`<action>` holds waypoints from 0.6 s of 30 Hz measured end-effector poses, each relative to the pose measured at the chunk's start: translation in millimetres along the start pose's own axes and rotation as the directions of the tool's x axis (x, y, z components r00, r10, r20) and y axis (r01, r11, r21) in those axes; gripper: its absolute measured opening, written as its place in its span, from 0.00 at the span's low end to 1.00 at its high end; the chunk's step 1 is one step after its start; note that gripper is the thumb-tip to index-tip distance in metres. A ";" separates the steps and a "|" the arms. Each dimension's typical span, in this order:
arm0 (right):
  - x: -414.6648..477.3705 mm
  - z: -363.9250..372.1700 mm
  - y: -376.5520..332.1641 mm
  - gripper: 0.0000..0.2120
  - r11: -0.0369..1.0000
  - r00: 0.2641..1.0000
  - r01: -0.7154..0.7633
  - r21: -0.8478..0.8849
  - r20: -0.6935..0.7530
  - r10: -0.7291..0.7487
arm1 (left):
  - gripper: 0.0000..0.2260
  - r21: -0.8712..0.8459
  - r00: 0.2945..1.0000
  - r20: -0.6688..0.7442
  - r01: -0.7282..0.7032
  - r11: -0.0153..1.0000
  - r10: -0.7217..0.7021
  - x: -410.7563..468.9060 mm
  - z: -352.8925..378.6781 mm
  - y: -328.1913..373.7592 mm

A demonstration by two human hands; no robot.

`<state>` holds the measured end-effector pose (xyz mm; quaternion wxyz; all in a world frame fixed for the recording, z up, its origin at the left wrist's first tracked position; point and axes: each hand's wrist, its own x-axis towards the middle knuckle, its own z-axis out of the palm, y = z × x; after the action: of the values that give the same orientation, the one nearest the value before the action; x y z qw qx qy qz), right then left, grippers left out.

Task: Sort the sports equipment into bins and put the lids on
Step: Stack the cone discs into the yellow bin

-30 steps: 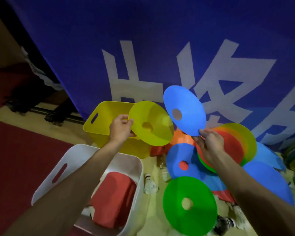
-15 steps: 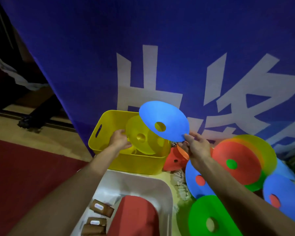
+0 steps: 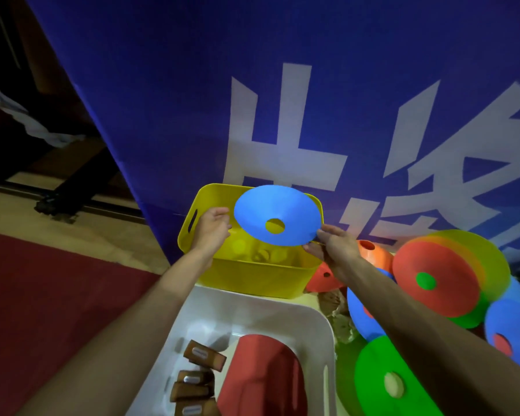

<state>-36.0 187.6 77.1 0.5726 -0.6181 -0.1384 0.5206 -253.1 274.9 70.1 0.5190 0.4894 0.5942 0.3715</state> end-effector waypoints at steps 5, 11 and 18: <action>5.4 -11.5 8.5 0.13 0.975 0.998 -0.005 -0.223 -0.068 -0.010 | 0.09 0.081 0.996 0.030 -0.092 0.992 0.089 -16.6 8.0 7.4; -7.8 -47.1 -0.8 0.09 0.984 0.994 0.077 -0.163 -0.065 -0.088 | 0.07 0.148 0.989 0.100 -0.126 0.981 0.112 -45.3 39.1 8.3; -20.4 -118.2 -3.7 0.11 0.980 0.994 0.077 -0.184 -0.067 -0.091 | 0.10 0.119 0.972 0.205 -0.136 0.983 0.110 -97.4 100.1 16.3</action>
<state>51.9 106.4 66.9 0.5405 -0.6802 -0.1894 0.4575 -153.5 178.0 91.7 0.5178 0.5933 0.5314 0.3123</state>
